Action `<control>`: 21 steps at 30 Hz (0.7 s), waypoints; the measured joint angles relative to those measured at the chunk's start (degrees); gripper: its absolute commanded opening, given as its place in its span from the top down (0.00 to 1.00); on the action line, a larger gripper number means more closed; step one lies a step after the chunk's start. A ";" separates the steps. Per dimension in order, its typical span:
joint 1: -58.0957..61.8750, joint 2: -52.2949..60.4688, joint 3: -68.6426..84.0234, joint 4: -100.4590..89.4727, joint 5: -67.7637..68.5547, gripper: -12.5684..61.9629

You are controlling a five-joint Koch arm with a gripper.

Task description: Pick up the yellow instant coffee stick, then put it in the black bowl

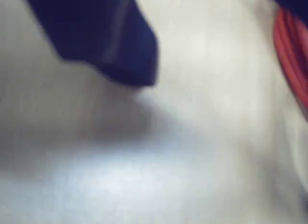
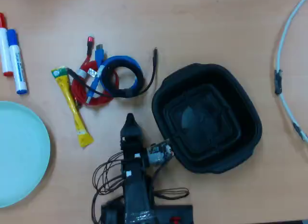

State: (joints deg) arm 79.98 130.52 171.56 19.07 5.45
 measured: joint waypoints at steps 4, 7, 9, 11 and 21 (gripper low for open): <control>0.00 0.00 0.09 0.00 0.00 0.21; 0.00 0.00 0.00 0.00 0.00 0.21; 0.00 0.00 0.00 0.00 0.00 0.21; 0.00 0.00 0.00 0.00 0.00 0.21; -0.26 0.00 2.20 -6.86 -0.09 0.21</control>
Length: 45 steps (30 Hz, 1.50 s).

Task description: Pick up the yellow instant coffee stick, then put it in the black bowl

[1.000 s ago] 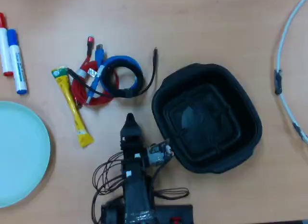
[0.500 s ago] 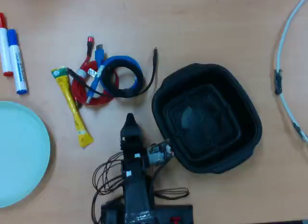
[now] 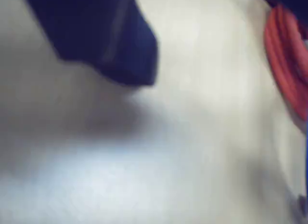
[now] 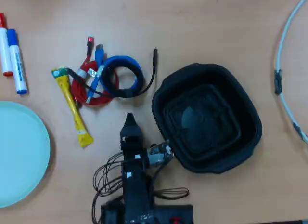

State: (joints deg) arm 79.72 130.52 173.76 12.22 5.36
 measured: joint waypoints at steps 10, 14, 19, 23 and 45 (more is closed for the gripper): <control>-6.59 -8.61 -28.21 18.02 0.09 0.21; -8.70 -23.12 -50.71 34.98 -0.97 0.21; -9.58 -34.89 -69.35 52.03 -22.68 0.21; -11.51 -39.29 -73.74 58.18 -41.22 0.21; -32.70 -59.77 -100.72 69.26 -51.94 0.20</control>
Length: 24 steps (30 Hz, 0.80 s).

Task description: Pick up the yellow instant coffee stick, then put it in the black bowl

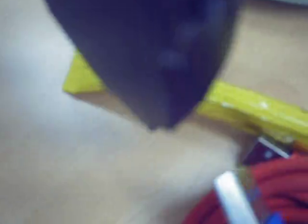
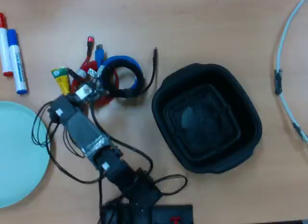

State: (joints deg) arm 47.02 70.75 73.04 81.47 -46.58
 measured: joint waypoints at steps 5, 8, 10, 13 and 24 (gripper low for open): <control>0.00 -4.31 -2.46 1.05 -0.18 0.20; -0.09 -6.15 -3.08 1.49 -2.64 0.20; 0.00 -7.73 -4.22 1.67 -5.19 0.20; 0.18 -9.76 -6.15 1.67 -7.47 0.20; 1.67 -12.74 -6.59 1.93 -7.56 0.21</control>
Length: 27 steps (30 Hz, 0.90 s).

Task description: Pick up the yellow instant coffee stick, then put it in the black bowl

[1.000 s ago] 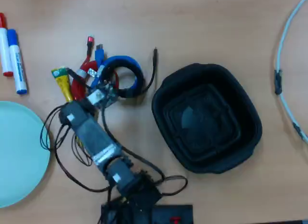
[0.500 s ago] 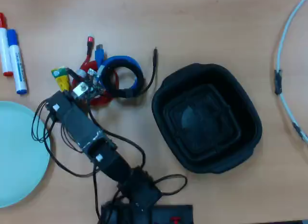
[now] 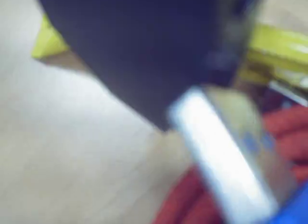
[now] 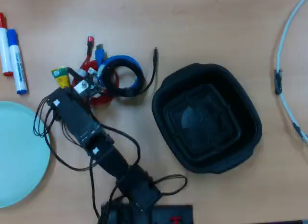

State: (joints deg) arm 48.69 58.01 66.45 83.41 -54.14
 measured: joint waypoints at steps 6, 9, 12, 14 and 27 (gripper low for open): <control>0.62 -2.37 -4.57 0.88 0.00 0.21; 0.70 -2.46 -4.57 0.97 1.49 0.21; 0.88 -2.46 -4.57 0.97 7.03 0.22; 0.88 -3.25 -4.57 0.97 11.16 0.28; -3.60 -3.78 -5.62 0.97 18.02 0.92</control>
State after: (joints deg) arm 45.09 54.23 60.82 84.38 -36.12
